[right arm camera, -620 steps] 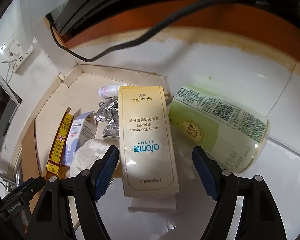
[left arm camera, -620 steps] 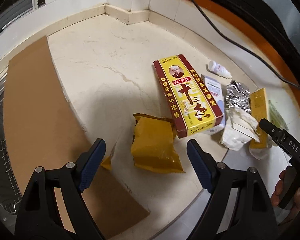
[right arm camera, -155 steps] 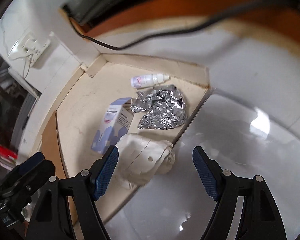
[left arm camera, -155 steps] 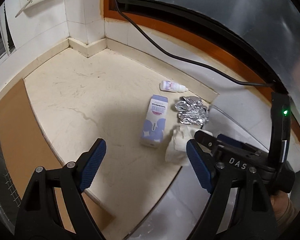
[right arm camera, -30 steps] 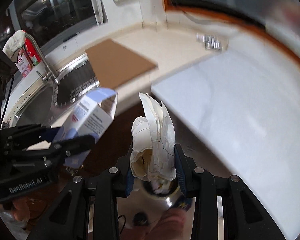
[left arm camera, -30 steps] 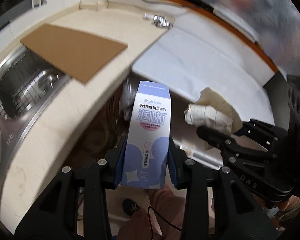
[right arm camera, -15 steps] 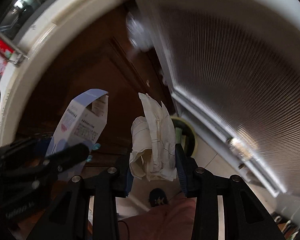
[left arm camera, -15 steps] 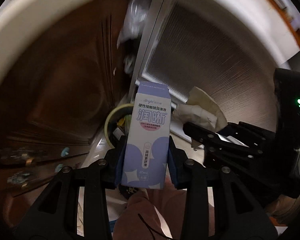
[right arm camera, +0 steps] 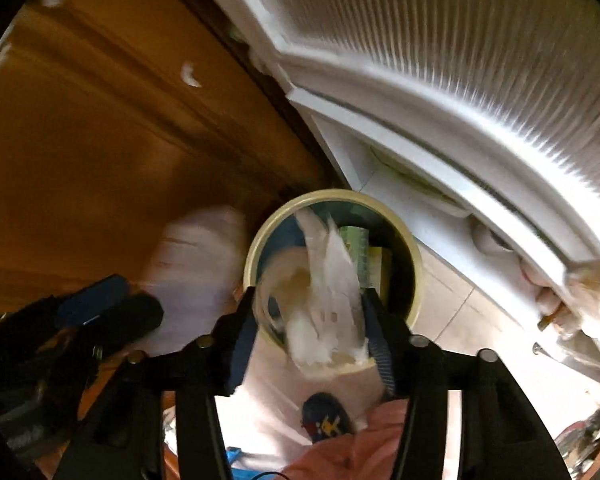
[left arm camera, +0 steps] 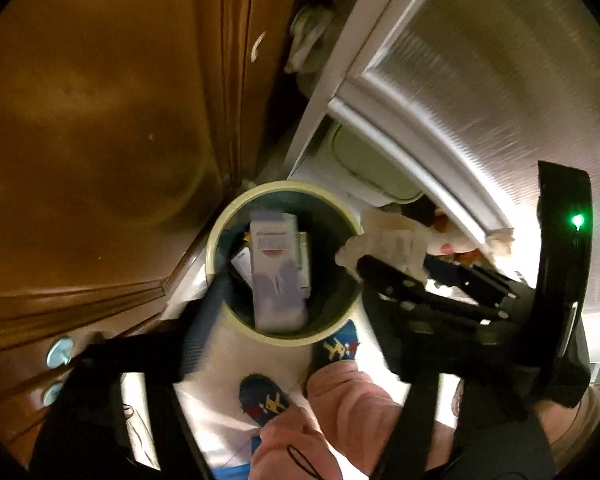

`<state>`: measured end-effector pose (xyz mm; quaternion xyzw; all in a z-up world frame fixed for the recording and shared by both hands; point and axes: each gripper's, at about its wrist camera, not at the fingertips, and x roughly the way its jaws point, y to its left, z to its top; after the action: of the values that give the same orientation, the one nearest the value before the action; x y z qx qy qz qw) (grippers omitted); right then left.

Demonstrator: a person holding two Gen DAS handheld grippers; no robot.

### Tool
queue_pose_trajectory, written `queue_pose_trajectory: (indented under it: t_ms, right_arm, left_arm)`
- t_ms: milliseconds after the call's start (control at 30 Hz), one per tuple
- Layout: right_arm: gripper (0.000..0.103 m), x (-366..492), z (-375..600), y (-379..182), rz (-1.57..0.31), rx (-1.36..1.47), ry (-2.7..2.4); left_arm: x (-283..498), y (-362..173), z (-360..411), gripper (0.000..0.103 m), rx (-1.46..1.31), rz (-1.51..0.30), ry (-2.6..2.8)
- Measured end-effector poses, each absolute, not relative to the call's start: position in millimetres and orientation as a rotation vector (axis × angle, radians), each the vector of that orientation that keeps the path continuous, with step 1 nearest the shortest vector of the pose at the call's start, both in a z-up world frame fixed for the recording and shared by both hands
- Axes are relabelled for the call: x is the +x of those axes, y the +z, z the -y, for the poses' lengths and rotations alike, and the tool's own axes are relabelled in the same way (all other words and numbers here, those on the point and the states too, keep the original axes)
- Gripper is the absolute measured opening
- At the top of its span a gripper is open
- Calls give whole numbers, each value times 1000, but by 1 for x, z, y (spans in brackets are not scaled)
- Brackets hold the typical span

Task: Collect trash
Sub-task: 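Open both tools to drop the tissue and box into the bin, then raise both tools back over the worktop corner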

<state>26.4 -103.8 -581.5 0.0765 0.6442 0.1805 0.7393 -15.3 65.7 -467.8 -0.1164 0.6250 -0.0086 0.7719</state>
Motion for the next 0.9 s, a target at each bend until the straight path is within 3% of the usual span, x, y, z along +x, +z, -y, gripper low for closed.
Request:
queue_pose_trajectory:
  t_ms: [67,433,667,900]
  right_arm:
    - [62,28,106,-595,-1417,175,381]
    - [62,29,107,-586,-1417,166,336]
    - [62,46,120,-543,-1412,161,341]
    - [62,33,124,-463,-1385,157,340]
  left_arm:
    - [-14,-479,-67,82,-251,-1369,-21]
    - [-12,-466,-65,82,-228,-1397,-7]
    - [-14,-417,-56,82,-211,-1375,-19]
    - [-31,-335,-49,82,-188,-1335,-50]
